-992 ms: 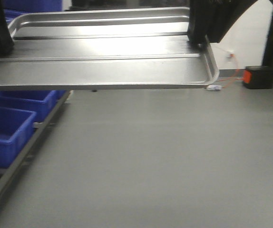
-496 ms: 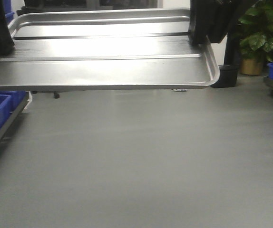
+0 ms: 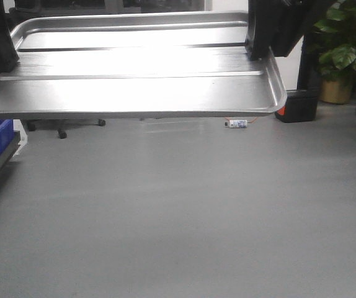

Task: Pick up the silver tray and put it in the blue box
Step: 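Hold the tray with both grippers while the base turns away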

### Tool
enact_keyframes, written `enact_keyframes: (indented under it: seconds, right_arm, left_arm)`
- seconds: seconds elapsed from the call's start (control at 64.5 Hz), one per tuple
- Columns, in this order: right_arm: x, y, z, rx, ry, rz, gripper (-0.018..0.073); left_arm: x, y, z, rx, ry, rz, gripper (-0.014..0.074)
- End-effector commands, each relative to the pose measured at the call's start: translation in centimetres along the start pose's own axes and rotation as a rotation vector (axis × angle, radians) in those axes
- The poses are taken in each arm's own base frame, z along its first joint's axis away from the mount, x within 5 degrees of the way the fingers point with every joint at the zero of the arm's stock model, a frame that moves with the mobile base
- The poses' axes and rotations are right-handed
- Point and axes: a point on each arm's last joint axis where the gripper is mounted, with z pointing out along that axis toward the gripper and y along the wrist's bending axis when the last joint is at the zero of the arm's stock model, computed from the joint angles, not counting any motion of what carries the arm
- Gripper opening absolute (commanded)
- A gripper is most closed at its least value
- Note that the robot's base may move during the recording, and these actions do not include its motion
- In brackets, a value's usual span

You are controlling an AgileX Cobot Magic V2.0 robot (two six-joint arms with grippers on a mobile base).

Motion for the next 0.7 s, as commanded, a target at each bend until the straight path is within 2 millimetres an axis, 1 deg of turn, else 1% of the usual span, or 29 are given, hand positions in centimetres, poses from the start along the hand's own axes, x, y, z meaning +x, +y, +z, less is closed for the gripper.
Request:
enact_keyframes:
  seconds: [0.0, 0.682]
  right_arm:
    - [-0.92, -0.56, -1.98, 0.002, -0.103, -0.041, 0.0056]
    - [-0.92, -0.56, -1.98, 0.002, -0.103, -0.041, 0.0056]
  left_arm:
    - [-0.42, 0.22, -1.70, -0.004, -0.072, 0.037, -0.0105]
    - [-0.40, 0.11, -1.63, 0.005, -0.066, 0.032, -0.0105]
